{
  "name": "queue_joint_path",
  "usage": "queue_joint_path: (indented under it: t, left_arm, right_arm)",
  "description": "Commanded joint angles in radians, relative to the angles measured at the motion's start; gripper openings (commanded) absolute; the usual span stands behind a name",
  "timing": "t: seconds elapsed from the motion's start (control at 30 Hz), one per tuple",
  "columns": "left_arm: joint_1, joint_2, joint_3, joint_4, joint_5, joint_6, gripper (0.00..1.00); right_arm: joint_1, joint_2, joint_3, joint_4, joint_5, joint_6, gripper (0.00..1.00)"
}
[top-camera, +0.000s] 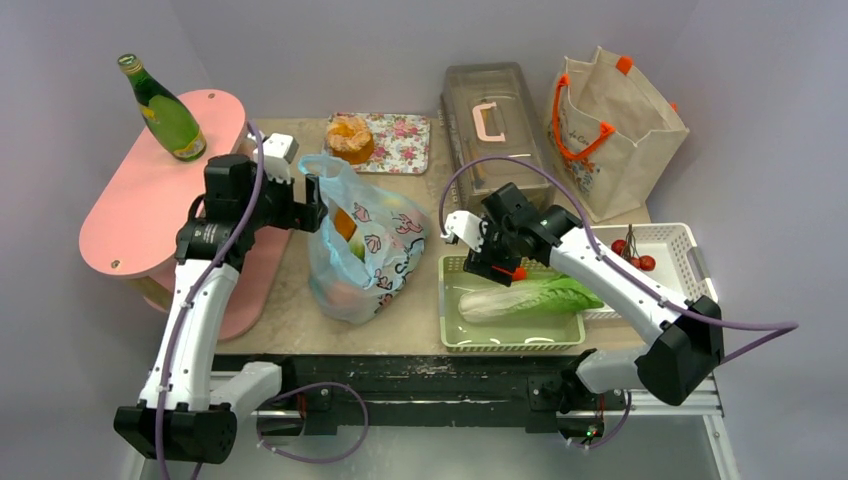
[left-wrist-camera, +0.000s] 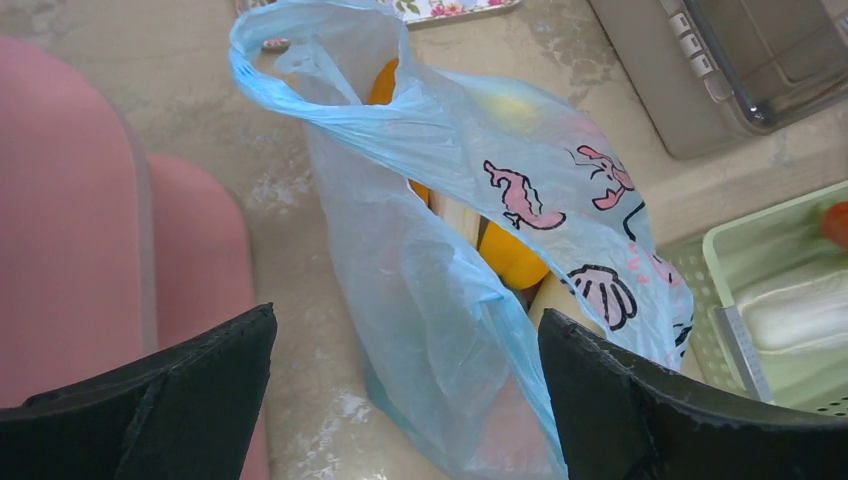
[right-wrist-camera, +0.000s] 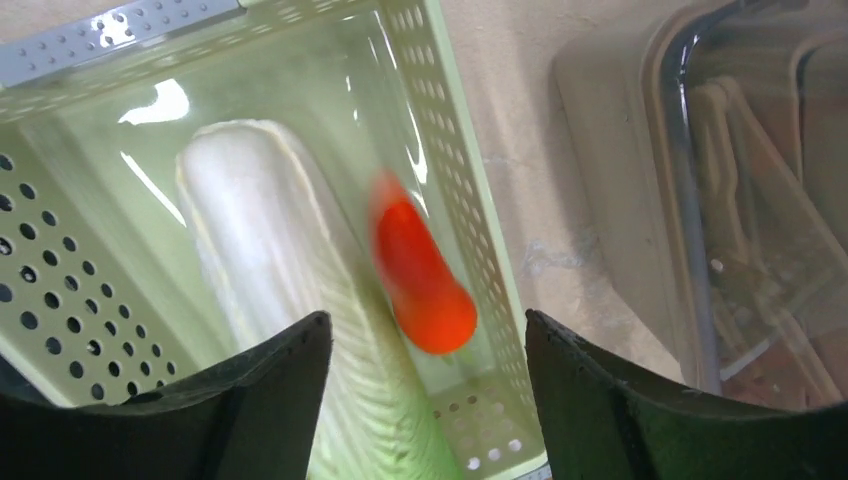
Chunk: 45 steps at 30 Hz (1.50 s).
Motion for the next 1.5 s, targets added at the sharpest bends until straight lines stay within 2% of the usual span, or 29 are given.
queue_joint_path:
  t: [0.0,0.17,0.23,0.27,0.33,0.4,0.47,0.53,0.63,0.73,0.83,0.97,1.07,1.17,1.27,1.47]
  left_arm:
    - [-0.037,0.056,-0.002,0.028,-0.033,-0.103,1.00]
    - [-0.084,0.174,0.022,0.020,-0.179,-0.129,1.00]
    - [-0.085,0.212,0.041,-0.026,-0.199,-0.137,0.91]
    - [-0.084,0.220,0.044,-0.048,-0.188,-0.139,0.82]
    - [-0.084,0.204,0.039,-0.072,-0.126,-0.139,0.55]
    - [-0.084,0.146,0.020,-0.058,0.003,-0.122,0.23]
    - [-0.087,0.066,-0.004,-0.009,0.157,-0.097,0.03]
    - [-0.091,-0.016,-0.016,0.010,0.274,-0.078,0.00]
    - [-0.098,-0.102,-0.034,0.018,0.363,-0.022,0.00]
    - [-0.097,-0.180,-0.074,0.019,0.383,0.048,0.00]
    - [-0.096,-0.238,-0.108,0.006,0.384,0.072,0.00]
    - [-0.096,-0.265,-0.134,-0.023,0.347,0.067,0.00]
    - [-0.095,-0.299,-0.150,-0.030,0.331,0.077,0.00]
    - [-0.088,-0.331,-0.158,-0.072,0.305,0.113,0.00]
    - [-0.070,-0.368,-0.187,-0.105,0.289,0.144,0.00]
    - [-0.064,-0.445,-0.260,-0.171,0.283,0.247,0.00]
  right_arm:
    - [0.004,-0.013,0.097,-0.025,-0.031,0.020,0.76]
    - [0.004,-0.022,0.245,0.007,-0.147,0.074,0.83]
    - [0.004,-0.034,0.271,0.060,-0.203,0.104,0.83]
    - [0.003,-0.033,0.281,0.091,-0.235,0.118,0.83]
    - [0.007,-0.022,0.304,0.158,-0.302,0.150,0.77]
    - [0.017,0.001,0.316,0.238,-0.366,0.187,0.65]
    - [0.055,0.032,0.323,0.341,-0.401,0.231,0.57]
    - [0.110,0.071,0.332,0.431,-0.422,0.266,0.50]
    - [0.197,0.146,0.346,0.589,-0.440,0.324,0.37]
    - [0.260,0.221,0.351,0.726,-0.424,0.329,0.23]
    - [0.300,0.302,0.356,0.793,-0.405,0.308,0.09]
    - [0.340,0.396,0.332,0.806,-0.356,0.220,0.00]
    - [0.340,0.492,0.336,0.744,-0.252,0.169,0.02]
    - [0.314,0.513,0.320,0.642,-0.175,0.116,0.16]
    - [0.279,0.439,0.213,0.624,-0.153,0.095,0.40]
    - [0.217,0.326,0.028,0.530,-0.214,0.034,0.75]
